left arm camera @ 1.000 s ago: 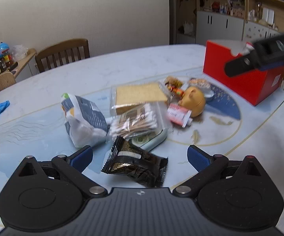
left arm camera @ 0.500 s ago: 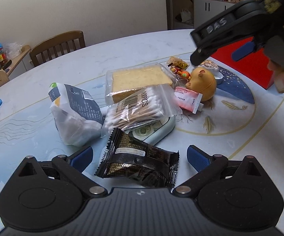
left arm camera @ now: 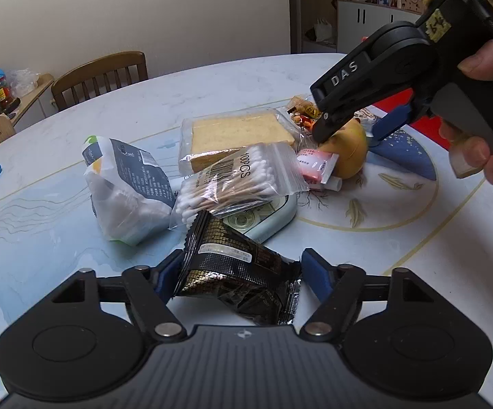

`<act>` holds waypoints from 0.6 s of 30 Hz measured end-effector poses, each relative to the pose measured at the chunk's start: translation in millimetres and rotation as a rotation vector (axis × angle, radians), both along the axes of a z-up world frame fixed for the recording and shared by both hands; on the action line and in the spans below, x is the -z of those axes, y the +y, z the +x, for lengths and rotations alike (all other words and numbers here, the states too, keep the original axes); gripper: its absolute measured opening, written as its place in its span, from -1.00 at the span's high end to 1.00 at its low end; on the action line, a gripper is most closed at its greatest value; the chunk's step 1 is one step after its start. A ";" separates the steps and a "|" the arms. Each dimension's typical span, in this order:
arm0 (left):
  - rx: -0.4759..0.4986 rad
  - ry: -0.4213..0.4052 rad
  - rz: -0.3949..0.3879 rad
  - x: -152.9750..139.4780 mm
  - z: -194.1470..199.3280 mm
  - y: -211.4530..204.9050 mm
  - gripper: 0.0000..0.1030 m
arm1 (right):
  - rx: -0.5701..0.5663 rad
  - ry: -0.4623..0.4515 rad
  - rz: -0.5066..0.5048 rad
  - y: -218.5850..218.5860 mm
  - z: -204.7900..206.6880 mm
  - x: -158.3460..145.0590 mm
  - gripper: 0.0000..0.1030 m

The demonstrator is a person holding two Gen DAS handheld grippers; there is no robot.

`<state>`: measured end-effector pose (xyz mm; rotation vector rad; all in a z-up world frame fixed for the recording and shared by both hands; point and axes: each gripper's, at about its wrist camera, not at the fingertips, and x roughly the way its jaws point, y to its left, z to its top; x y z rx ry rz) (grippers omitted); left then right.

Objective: Organize objects
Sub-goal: 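Grasp the black snack packet with the left tool while the right tool grasps the yellow chick toy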

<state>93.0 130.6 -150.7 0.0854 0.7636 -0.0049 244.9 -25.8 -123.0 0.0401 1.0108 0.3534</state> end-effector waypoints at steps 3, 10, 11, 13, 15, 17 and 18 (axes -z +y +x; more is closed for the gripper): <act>-0.003 0.003 -0.016 -0.7 -2.4 1.2 -0.35 | -0.001 0.015 0.027 0.9 -0.8 -0.9 -0.08; 0.004 0.011 -0.076 -7.8 -3.0 4.3 0.07 | 0.018 0.011 0.029 -8.2 -7.0 -7.1 0.01; 0.005 0.017 -0.084 -8.2 -2.6 4.6 0.07 | 0.021 0.013 0.028 -10.9 -8.6 -8.8 0.01; 0.010 0.019 -0.082 -8.1 -3.3 3.6 0.08 | 0.020 0.014 0.022 -16.6 -14.4 -13.2 0.02; 0.017 0.019 -0.085 -9.3 -4.8 2.9 0.12 | 0.007 0.013 0.028 -23.9 -22.0 -19.6 0.03; 0.029 0.020 -0.090 -11.9 -7.1 1.7 0.18 | -0.011 0.011 0.026 -30.9 -30.1 -26.8 0.03; 0.034 0.025 -0.099 -13.3 -8.2 1.2 0.24 | -0.023 0.012 0.021 -33.6 -34.4 -30.5 0.03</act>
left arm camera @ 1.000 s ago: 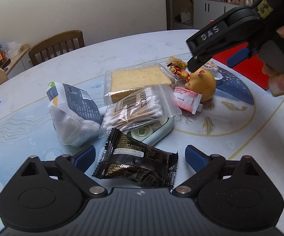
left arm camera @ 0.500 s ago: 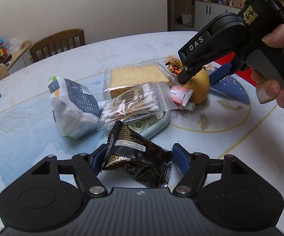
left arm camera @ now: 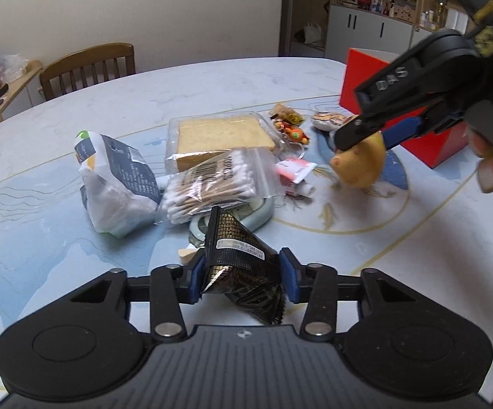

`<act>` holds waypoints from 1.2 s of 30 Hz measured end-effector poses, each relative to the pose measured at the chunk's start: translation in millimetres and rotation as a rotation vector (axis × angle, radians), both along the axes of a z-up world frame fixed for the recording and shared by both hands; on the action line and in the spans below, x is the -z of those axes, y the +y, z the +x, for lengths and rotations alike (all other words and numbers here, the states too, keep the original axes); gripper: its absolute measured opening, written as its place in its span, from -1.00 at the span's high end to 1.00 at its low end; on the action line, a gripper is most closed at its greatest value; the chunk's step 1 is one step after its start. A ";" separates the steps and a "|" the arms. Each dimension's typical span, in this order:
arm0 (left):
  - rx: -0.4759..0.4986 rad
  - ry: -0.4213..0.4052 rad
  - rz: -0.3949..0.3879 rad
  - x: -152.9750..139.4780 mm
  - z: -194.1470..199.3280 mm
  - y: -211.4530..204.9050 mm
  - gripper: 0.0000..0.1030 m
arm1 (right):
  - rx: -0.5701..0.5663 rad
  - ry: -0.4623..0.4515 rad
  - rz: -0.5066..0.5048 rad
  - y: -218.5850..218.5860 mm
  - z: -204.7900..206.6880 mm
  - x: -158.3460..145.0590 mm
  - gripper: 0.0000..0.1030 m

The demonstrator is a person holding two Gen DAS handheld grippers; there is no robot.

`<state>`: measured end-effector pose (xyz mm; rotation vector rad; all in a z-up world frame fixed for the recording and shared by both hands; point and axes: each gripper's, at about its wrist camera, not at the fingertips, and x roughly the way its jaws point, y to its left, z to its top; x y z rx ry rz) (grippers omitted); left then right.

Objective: Organize objects
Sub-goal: 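Grasp the black snack packet with the left tool while the right tool grasps the yellow chick toy, then carry the black packet and yellow chick toy with both tools into the red box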

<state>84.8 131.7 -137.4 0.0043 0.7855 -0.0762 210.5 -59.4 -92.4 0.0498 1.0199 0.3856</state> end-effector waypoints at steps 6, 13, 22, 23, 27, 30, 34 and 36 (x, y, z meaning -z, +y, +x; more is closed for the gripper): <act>0.020 0.011 -0.017 -12.3 -5.5 -9.8 0.33 | -0.064 -0.010 -0.003 -22.5 -19.9 -22.9 0.03; 0.040 0.003 -0.031 -28.3 -3.7 -35.0 0.41 | -0.161 -0.030 -0.015 -55.8 -28.6 -43.2 0.04; 0.032 -0.025 -0.073 -64.2 14.8 -80.7 0.43 | -0.234 -0.110 0.002 -115.1 -4.7 -79.0 0.04; 0.040 -0.032 -0.072 -69.3 19.1 -88.4 0.43 | -0.238 -0.115 0.001 -121.7 0.4 -81.7 0.04; 0.084 -0.067 -0.062 -89.7 38.0 -120.2 0.43 | -0.250 -0.149 -0.004 -149.3 17.8 -91.9 0.04; 0.113 -0.077 -0.067 -101.1 57.4 -143.1 0.43 | -0.236 -0.163 -0.019 -171.2 33.3 -92.8 0.04; 0.150 -0.090 -0.059 -113.9 81.4 -172.5 0.43 | -0.210 -0.161 -0.026 -199.3 53.8 -87.8 0.04; 0.167 -0.089 -0.057 -118.9 94.1 -185.1 0.43 | -0.201 -0.160 -0.032 -210.5 62.4 -85.1 0.04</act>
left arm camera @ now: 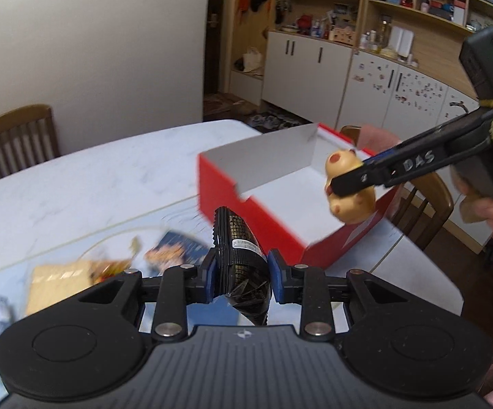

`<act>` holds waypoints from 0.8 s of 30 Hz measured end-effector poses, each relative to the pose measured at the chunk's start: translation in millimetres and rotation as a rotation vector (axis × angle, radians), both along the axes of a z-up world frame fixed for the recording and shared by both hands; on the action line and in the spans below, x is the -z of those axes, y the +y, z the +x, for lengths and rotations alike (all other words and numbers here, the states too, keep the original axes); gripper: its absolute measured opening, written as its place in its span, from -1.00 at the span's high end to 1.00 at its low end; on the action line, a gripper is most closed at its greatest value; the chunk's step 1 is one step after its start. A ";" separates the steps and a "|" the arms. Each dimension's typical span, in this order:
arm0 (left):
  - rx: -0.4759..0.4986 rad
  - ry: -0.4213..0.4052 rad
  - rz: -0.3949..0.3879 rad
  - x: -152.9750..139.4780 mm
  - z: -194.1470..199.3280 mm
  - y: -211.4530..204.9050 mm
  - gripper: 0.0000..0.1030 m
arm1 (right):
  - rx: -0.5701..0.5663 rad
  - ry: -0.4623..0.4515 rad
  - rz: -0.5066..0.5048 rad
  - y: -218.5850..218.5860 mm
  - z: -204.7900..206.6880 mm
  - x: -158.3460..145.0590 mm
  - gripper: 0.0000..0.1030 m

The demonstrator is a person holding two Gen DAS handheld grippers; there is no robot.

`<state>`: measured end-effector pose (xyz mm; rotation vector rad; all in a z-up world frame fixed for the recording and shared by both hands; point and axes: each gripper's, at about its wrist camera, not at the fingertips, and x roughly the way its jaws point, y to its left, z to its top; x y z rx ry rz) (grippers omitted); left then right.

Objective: Organize objects
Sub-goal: 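Carry the black packet and yellow chick toy with both tools into the red box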

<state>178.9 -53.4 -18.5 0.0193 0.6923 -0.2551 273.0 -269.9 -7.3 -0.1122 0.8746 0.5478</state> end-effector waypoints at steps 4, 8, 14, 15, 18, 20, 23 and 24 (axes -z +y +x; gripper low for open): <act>0.034 -0.002 0.010 -11.0 23.5 -20.0 0.43 | 0.010 -0.005 -0.011 -17.3 15.0 4.8 0.04; 0.060 0.004 0.004 -21.3 49.3 -34.3 0.43 | 0.022 -0.002 -0.021 -30.8 31.1 10.4 0.03; 0.101 0.089 -0.032 -12.8 97.9 -57.7 0.43 | 0.015 0.004 -0.062 -41.1 47.7 25.5 0.03; 0.104 0.102 -0.035 -8.7 104.6 -62.7 0.43 | 0.013 0.007 -0.074 -42.3 51.1 28.5 0.04; 0.135 0.160 -0.041 4.1 125.9 -78.5 0.43 | 0.002 0.012 -0.109 -46.6 60.5 38.1 0.04; 0.165 0.197 -0.030 13.4 139.2 -90.1 0.43 | 0.000 0.021 -0.128 -49.6 67.6 45.2 0.04; 0.184 0.233 0.006 27.2 155.8 -106.3 0.43 | -0.006 0.053 -0.149 -52.1 78.9 57.1 0.04; 0.186 0.250 0.010 32.4 161.6 -108.9 0.43 | -0.001 0.057 -0.159 -52.5 81.6 60.8 0.04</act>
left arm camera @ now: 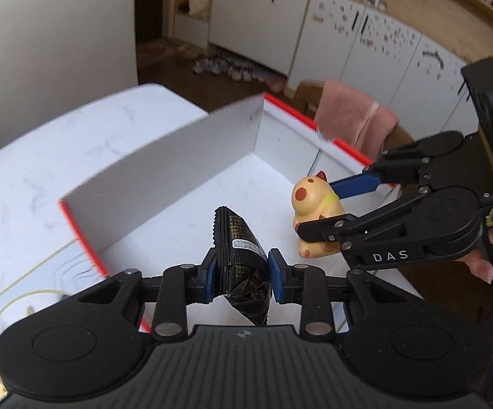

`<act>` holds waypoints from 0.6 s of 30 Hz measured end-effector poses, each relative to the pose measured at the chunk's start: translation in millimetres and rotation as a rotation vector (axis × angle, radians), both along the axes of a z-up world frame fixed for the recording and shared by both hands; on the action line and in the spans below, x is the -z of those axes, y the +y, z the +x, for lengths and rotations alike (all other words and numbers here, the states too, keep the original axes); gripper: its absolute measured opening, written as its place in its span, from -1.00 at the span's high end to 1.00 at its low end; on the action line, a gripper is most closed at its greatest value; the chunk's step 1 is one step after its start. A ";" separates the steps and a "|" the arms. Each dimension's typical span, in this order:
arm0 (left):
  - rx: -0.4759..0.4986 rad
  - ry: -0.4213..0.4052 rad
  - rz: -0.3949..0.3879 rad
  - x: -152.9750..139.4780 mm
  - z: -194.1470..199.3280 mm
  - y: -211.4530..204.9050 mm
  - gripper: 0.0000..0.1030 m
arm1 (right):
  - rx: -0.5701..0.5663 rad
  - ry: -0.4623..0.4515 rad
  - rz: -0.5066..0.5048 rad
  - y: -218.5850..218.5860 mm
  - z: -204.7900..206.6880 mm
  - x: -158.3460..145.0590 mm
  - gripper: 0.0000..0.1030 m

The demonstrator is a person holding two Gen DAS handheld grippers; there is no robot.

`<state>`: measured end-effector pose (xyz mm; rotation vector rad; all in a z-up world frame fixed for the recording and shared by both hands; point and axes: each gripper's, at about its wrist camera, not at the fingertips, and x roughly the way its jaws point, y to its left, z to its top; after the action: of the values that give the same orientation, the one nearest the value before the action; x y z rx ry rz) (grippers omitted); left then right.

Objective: Organize objects
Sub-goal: 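Carry the black packet and yellow chick toy with both tools into the red box, then open both tools to drop the packet and chick toy inside the box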

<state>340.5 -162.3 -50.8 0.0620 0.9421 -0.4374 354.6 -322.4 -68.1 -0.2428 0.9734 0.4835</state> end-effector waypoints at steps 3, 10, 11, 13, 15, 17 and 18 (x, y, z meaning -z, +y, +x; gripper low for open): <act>0.000 0.048 0.023 15.1 18.2 -5.5 0.43 | -0.019 0.023 -0.027 1.5 8.8 9.5 0.04; -0.016 0.158 0.051 42.4 50.9 -7.5 0.43 | -0.075 0.068 -0.095 7.4 22.2 30.9 0.04; -0.015 0.171 0.056 46.0 54.5 -8.6 0.43 | -0.078 0.073 -0.103 7.6 23.5 33.7 0.04; -0.008 0.196 0.063 51.2 59.7 -11.2 0.43 | -0.097 0.096 -0.112 8.2 26.2 39.3 0.04; 0.008 0.211 0.077 55.4 63.1 -14.5 0.43 | -0.107 0.105 -0.117 9.2 27.4 42.5 0.03; 0.020 0.226 0.082 58.4 65.7 -16.3 0.43 | -0.118 0.110 -0.127 10.5 28.3 45.5 0.03; 0.024 0.234 0.084 59.5 66.9 -16.6 0.43 | -0.120 0.113 -0.127 10.7 28.8 47.1 0.03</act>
<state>407.4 -178.9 -110.3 0.0996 1.1906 -0.4331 383.4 -311.7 -115.2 -0.3937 1.1057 0.5505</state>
